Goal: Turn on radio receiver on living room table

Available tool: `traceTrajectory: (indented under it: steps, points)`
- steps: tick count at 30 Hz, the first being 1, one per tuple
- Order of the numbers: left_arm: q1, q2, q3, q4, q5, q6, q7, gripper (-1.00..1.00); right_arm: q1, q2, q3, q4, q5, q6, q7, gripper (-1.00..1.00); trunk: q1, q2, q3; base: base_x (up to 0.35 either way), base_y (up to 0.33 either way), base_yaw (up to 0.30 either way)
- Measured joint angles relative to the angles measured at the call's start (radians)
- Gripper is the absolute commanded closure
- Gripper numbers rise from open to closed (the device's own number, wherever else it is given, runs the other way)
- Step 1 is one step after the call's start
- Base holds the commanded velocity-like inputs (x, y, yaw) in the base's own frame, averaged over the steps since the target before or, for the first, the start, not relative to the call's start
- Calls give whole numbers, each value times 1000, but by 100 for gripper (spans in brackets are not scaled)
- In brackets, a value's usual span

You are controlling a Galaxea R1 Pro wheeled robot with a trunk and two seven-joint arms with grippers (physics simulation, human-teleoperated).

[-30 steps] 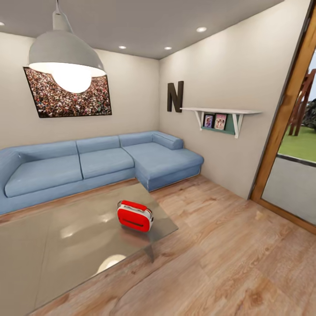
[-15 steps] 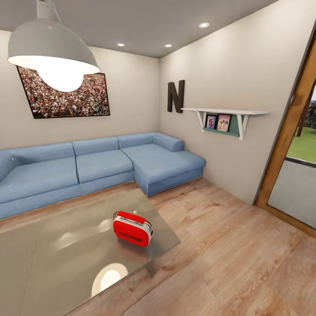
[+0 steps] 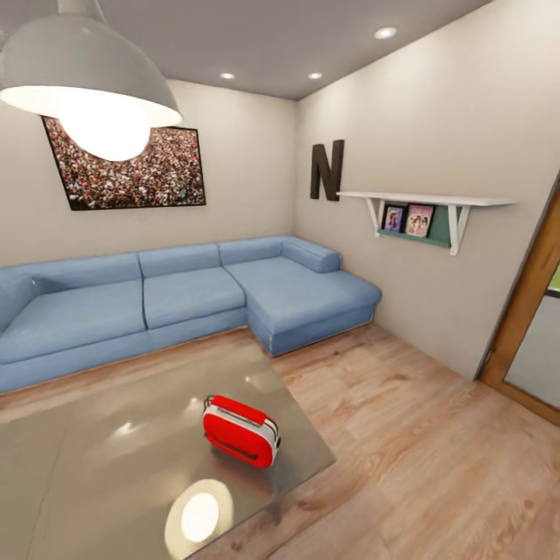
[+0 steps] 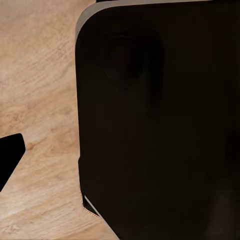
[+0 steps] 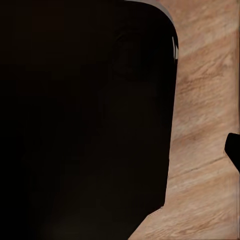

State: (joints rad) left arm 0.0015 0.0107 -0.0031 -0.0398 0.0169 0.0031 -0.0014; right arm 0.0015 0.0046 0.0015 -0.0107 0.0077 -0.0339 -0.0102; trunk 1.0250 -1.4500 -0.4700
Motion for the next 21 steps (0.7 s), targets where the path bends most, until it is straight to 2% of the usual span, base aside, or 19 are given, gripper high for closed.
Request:
traceTrajectory:
  steps: [8,21]
  points:
    - [0,-1,1,0,0,0,0,-100,0,0,1,0,0,2,1,-100,0,0,0,321,-11,242]
    - [0,-3,0,0,-1,1,0,-100,0,0,2,0,0,2,1,-100,0,0,0,283,-190,4]
